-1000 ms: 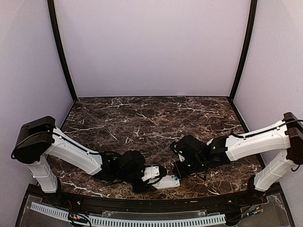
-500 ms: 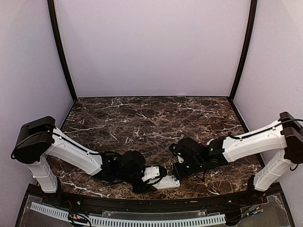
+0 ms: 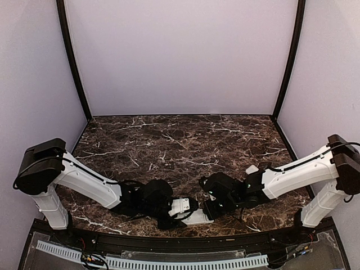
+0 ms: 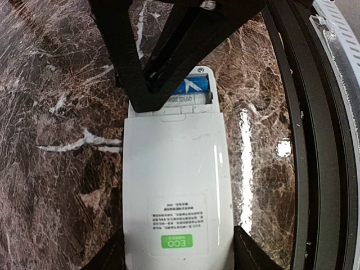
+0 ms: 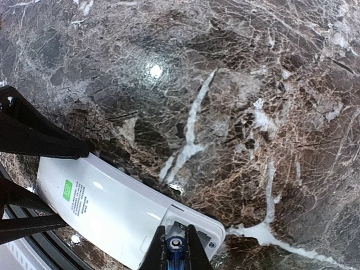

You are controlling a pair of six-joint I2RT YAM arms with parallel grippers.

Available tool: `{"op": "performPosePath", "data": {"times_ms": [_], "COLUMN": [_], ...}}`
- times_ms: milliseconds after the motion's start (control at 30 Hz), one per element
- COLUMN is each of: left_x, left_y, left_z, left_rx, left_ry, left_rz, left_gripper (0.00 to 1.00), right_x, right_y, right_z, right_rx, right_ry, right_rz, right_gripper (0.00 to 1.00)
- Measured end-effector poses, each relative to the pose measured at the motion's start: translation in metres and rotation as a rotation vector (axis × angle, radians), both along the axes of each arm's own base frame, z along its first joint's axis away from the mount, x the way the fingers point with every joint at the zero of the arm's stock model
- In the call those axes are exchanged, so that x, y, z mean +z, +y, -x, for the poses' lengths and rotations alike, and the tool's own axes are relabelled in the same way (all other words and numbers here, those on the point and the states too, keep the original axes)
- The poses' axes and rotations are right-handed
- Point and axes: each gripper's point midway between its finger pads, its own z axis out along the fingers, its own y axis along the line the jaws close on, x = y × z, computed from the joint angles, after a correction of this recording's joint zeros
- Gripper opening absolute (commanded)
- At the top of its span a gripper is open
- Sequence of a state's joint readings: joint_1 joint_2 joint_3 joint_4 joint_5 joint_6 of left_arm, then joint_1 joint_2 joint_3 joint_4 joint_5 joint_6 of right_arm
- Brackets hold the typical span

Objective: Load the batteries into the remote control
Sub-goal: Place the battery in the battery compartment.

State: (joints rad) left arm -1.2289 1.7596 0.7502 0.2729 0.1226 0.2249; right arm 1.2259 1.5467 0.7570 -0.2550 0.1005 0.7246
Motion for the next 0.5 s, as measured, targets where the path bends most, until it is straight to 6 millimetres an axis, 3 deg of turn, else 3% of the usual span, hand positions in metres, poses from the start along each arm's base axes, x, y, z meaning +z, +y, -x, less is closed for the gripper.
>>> {"op": "performPosePath", "data": {"times_ms": [267,500], "left_x": [0.0004,0.0004], "left_y": [-0.0004,-0.0004], "left_z": [-0.0002,-0.0002], "left_rx": [0.0,0.0], "left_ry": [-0.001,-0.001], "left_rz": [0.002,0.002], "left_gripper": [0.08,0.08], "right_x": [-0.0013,-0.0012], "right_y": [-0.0051,-0.0067], "right_z": [0.0003,-0.0001], "right_rx": [-0.058,-0.09], "right_ry": [0.011,0.014], "right_rz": [0.001,0.006], "right_gripper": [0.01,0.09]}}
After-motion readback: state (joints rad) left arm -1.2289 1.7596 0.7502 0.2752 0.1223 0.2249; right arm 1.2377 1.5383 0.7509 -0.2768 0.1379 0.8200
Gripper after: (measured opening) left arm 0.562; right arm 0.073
